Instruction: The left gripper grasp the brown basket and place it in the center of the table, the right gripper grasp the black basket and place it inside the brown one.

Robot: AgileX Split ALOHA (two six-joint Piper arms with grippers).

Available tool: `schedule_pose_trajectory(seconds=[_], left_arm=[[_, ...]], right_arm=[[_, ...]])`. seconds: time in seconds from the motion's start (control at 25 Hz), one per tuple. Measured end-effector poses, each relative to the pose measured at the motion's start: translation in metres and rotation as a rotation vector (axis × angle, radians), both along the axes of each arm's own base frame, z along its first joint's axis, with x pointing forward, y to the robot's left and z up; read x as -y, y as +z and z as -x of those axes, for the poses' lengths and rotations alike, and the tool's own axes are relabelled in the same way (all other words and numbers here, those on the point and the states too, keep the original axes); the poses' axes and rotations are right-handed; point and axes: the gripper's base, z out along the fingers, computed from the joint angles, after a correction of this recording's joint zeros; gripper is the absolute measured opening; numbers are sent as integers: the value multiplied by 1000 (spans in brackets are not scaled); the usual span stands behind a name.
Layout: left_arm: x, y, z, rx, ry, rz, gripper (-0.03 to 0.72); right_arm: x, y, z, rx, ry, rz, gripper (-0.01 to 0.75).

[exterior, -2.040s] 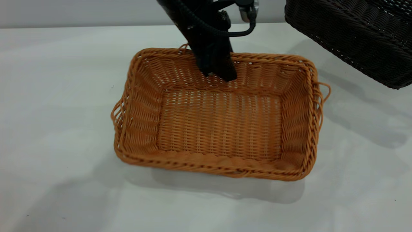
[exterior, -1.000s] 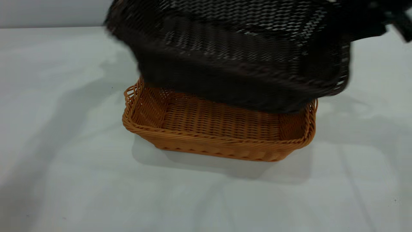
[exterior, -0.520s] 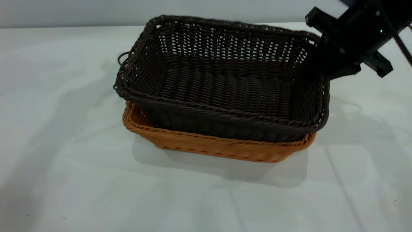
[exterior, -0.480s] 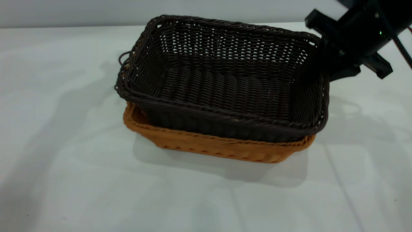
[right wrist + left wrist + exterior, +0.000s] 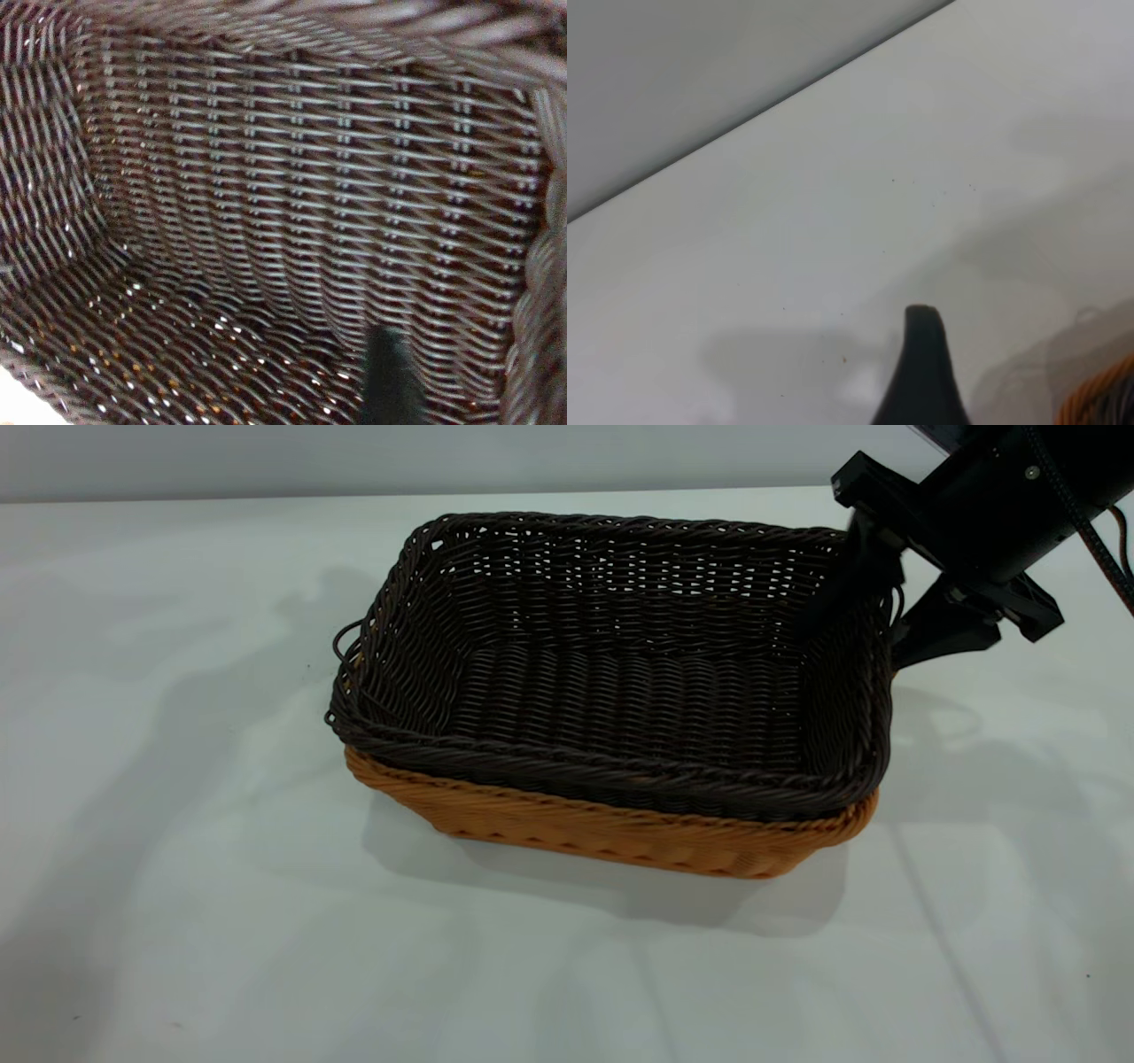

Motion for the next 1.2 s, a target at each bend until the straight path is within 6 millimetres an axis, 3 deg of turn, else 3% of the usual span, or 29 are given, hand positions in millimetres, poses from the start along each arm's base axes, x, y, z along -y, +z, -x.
schedule_pose_trajectory(seconds=[0.12,0.2,0.28,0.4,0.48,0.6,0.76,0.88,1.0,1.2], left_arm=[[0,4,0,14,3,2,534],[-1,17,3,36,0,6,534],[-2,39,9,76,-4,15,534],[-5,88,26,177,-14,22,534],[-10,115,41,211,-35,12,534],[-21,144,65,179,-55,18,534],[-47,171,97,55,6,63,534],[-63,186,121,-32,60,89,534],[-71,190,147,-103,102,105,534],[-74,182,190,-164,172,121,534]], right_arm=[[2,9,-1,63,51,5,587],[9,29,-4,122,47,-1,641],[18,60,-7,214,37,-1,654],[35,127,-4,399,33,8,644],[44,175,13,516,57,17,624],[50,231,52,648,120,47,601],[50,284,113,786,211,107,593],[44,306,156,839,257,112,593],[40,310,192,870,282,112,593],[36,283,234,862,292,112,593]])
